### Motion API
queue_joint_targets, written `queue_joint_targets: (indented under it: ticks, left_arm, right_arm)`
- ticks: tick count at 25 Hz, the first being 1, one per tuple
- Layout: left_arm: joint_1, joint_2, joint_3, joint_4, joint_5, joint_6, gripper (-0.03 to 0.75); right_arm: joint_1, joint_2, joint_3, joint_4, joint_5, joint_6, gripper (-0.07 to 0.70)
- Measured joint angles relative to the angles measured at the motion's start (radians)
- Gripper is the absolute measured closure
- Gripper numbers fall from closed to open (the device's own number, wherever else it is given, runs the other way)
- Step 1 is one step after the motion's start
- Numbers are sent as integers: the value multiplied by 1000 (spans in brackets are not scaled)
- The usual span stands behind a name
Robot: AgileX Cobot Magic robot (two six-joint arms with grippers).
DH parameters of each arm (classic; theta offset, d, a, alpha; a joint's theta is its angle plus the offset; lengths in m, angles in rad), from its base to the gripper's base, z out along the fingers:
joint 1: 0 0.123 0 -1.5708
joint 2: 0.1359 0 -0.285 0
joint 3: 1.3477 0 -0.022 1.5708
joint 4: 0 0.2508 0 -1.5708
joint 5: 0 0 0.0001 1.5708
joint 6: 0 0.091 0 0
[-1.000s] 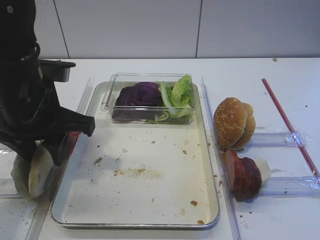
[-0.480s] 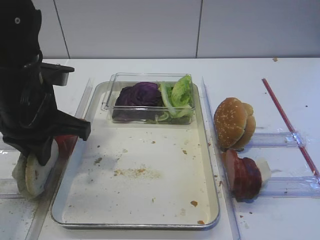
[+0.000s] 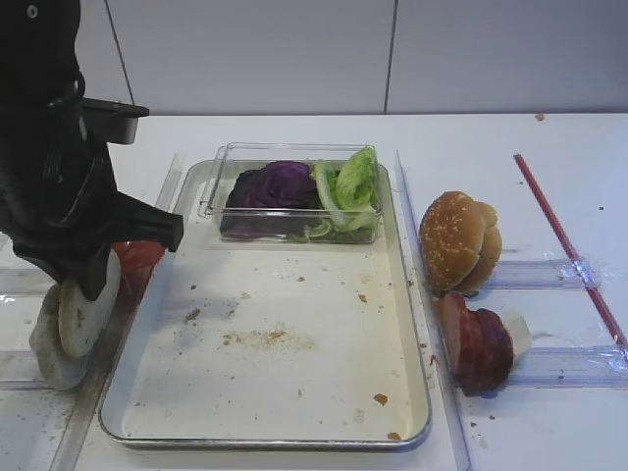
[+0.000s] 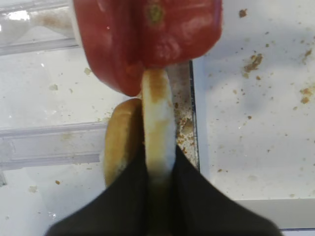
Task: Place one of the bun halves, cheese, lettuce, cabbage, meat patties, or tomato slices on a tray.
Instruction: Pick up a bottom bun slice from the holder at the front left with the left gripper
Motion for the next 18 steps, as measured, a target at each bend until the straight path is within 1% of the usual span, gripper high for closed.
queue_joint_targets:
  ticks: [4, 10, 15, 18]
  left_arm:
    - [0, -8, -1, -2, 0, 0, 659]
    - [0, -70, -25, -6, 2, 0, 661]
    - [0, -106, -33, -59, 6, 1, 662]
    - [0, -110, -35, -127, 7, 37, 662]
  right_arm:
    - [0, 0, 0, 0, 0, 0, 151]
    - [0, 0, 0, 0, 0, 0, 151]
    - [0, 0, 0, 0, 0, -4, 151]
    - [0, 0, 0, 0, 0, -4, 151]
